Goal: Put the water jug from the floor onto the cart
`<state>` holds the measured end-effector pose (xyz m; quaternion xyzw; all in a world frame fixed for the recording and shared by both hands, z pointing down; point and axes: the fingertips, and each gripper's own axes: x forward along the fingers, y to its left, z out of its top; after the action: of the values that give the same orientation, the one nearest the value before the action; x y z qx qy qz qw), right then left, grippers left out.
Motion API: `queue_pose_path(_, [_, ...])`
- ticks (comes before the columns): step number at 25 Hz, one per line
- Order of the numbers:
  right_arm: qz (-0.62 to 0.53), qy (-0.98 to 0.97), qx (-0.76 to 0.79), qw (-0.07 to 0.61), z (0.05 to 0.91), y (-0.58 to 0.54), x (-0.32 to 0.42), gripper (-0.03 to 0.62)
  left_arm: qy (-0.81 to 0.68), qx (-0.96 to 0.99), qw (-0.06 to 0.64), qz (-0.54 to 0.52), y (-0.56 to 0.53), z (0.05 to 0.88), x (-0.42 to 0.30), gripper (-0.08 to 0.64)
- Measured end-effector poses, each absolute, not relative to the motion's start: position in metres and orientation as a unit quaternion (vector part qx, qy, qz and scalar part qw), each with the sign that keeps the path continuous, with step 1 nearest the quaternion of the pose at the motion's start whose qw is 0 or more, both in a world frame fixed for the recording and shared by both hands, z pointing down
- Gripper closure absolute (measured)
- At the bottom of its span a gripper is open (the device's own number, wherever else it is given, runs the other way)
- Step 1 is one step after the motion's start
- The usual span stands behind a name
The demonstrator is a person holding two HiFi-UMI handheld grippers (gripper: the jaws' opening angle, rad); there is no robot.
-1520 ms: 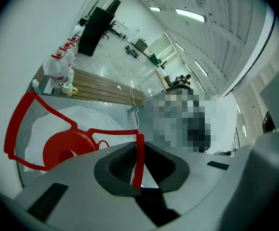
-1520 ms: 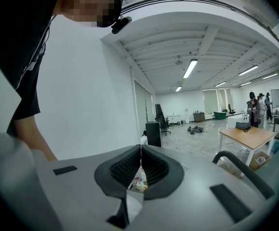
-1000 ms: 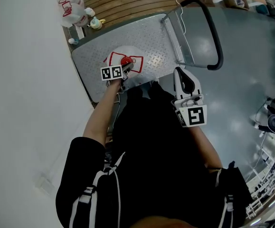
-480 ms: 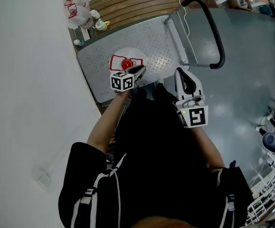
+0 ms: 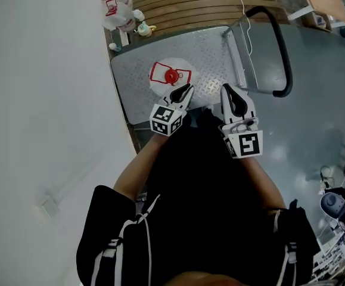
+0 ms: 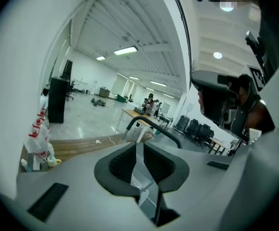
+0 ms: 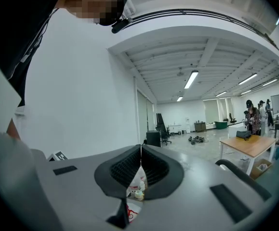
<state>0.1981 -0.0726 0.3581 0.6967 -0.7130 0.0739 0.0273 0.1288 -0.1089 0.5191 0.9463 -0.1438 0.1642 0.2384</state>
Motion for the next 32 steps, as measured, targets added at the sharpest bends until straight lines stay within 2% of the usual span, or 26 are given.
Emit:
queue_pose_path(14, [0.066, -0.77, 0.635, 0.004, 0.351, -0.128, 0.16, 0.574, -0.266, 0.947, 0.168, 0.068, -0.148, 0.433, 0.074, 0.499])
queue_pose_path(18, [0.061, -0.783, 0.618, -0.003, 0.346, -0.14, 0.156, 0.574, -0.316, 0.937, 0.142, 0.043, -0.164, 0.417, 0.057, 0.539])
queue_pose_path(32, [0.032, -0.798, 0.602, 0.014, 0.333, -0.172, 0.149, 0.574, -0.379, 0.918, 0.101, 0.049, -0.197, 0.408, 0.044, 0.541])
